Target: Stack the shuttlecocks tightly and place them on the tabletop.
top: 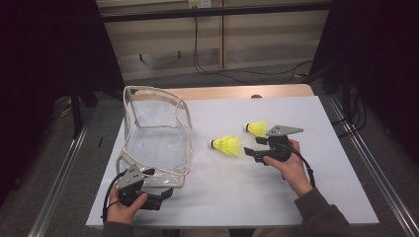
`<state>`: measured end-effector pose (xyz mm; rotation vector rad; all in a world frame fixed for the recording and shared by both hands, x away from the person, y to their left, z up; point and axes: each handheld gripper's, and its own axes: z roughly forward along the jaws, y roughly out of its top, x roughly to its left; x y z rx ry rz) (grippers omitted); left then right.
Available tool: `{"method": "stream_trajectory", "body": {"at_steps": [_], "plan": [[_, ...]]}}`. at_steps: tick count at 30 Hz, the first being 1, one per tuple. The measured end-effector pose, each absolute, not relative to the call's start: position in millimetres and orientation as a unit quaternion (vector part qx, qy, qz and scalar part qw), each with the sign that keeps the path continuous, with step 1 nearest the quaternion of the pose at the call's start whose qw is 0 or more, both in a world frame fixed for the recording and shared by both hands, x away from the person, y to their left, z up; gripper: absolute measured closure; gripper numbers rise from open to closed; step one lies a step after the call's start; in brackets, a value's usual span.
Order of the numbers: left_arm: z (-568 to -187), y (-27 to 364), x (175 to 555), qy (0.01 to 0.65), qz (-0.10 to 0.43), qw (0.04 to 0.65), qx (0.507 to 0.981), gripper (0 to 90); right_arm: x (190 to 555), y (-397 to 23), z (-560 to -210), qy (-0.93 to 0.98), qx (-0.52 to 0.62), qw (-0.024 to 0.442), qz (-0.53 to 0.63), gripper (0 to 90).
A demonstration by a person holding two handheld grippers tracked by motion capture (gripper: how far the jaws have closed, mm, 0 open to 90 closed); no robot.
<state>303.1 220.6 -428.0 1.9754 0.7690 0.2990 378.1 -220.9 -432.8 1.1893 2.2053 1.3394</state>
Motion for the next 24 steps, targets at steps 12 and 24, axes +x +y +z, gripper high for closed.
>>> {"method": "stream_trajectory", "body": {"at_steps": [12,24], "plan": [[-428,220,303,0.315,0.124,0.479,0.810,3.4,378,-230,-431,0.762,0.425,0.157,0.464,23.5],[-428,220,303,0.315,0.124,0.479,0.810,3.4,379,-239,-430,0.751,0.442,0.165,0.462,15.4]]}}
